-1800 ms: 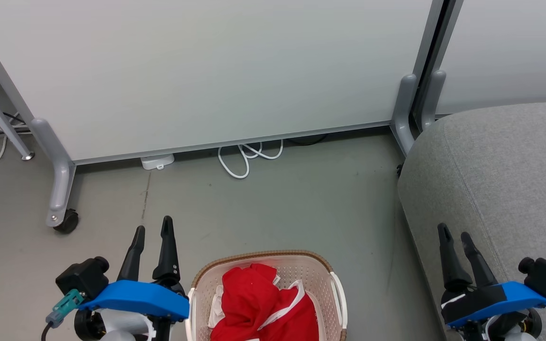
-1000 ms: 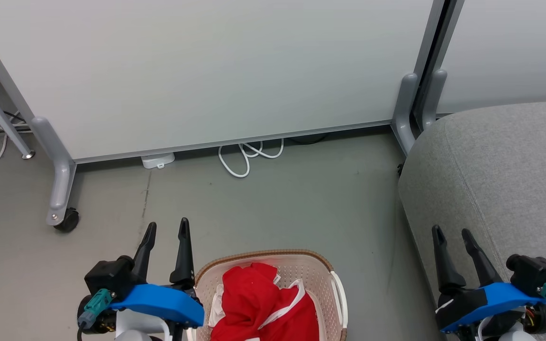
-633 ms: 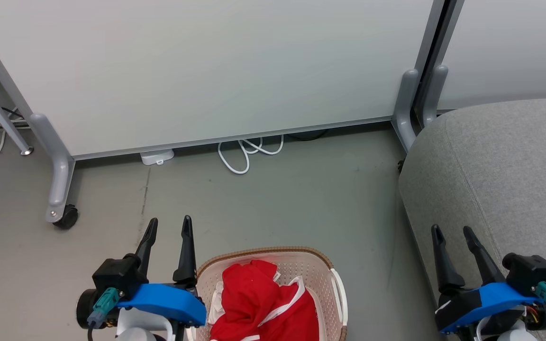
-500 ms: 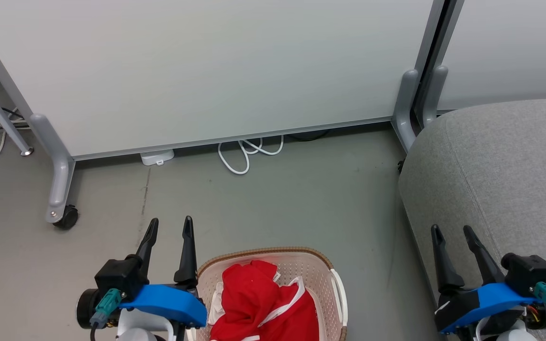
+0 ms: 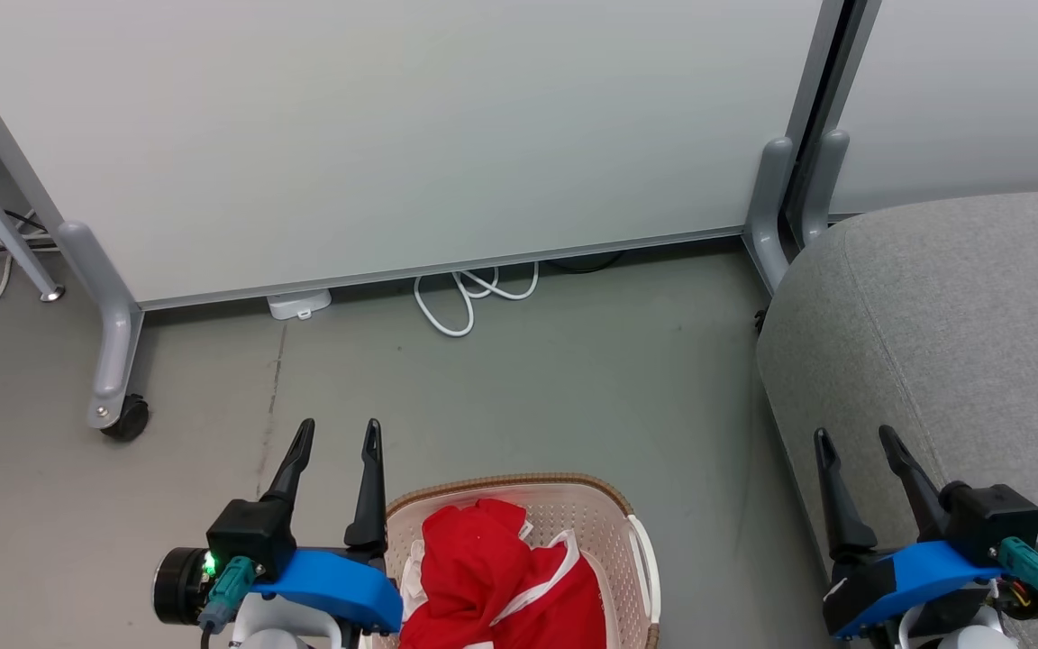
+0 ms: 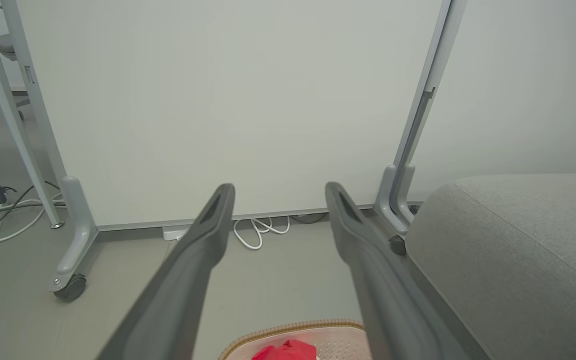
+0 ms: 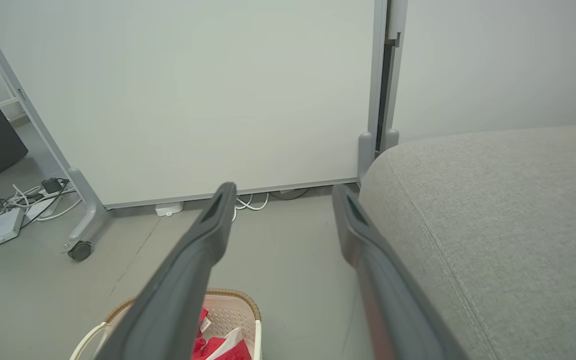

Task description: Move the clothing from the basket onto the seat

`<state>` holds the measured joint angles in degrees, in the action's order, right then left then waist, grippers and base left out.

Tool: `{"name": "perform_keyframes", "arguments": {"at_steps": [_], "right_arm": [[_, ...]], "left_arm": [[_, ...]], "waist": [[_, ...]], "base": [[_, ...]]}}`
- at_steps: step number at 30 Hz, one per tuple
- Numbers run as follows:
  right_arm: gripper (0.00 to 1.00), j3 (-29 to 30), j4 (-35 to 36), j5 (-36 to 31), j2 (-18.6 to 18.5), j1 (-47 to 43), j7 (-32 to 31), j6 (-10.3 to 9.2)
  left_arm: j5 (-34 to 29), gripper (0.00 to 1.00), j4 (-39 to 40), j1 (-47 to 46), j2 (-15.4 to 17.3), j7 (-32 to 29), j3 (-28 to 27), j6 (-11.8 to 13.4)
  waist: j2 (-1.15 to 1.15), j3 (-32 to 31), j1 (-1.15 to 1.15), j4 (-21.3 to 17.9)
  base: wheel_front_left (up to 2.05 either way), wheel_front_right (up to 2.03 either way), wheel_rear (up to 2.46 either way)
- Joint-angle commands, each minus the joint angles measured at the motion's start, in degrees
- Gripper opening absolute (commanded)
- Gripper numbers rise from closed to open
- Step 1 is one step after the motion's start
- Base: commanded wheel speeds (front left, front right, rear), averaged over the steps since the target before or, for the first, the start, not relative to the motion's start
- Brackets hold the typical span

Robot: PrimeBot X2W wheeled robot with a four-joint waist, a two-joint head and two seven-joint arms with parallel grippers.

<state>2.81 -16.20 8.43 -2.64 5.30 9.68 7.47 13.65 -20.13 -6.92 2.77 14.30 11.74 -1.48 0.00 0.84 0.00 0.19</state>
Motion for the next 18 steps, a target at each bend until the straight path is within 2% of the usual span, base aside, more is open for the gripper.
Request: {"name": "perform_keyframes", "arguments": {"at_steps": [1, 6, 18], "right_arm": [[1.0, 0.08, -0.05, -1.33, -0.4, 0.51, 0.43, 0.03], [1.0, -0.08, 0.19, -3.06, -0.41, 0.28, 0.79, 0.04], [1.0, -0.14, -0.22, -2.64, -0.4, 0.54, 0.72, 0.04]], "left_arm": [[-1.08, 1.0, -0.1, -0.85, 0.17, 0.56, 0.2, 0.38], [-2.91, 1.0, -0.32, -0.86, 0.18, 1.04, 0.54, 0.5], [-2.83, 1.0, -0.48, -0.92, 0.18, 0.98, 0.16, 0.17]], "waist": [[0.0, 0.01, 0.0, 0.03], [0.0, -0.04, 0.0, 0.08], [0.0, 0.09, 0.0, 0.07]], "base": [[0.0, 0.0, 0.0], [0.0, 0.0, 0.0], [0.0, 0.0, 0.0]]}}
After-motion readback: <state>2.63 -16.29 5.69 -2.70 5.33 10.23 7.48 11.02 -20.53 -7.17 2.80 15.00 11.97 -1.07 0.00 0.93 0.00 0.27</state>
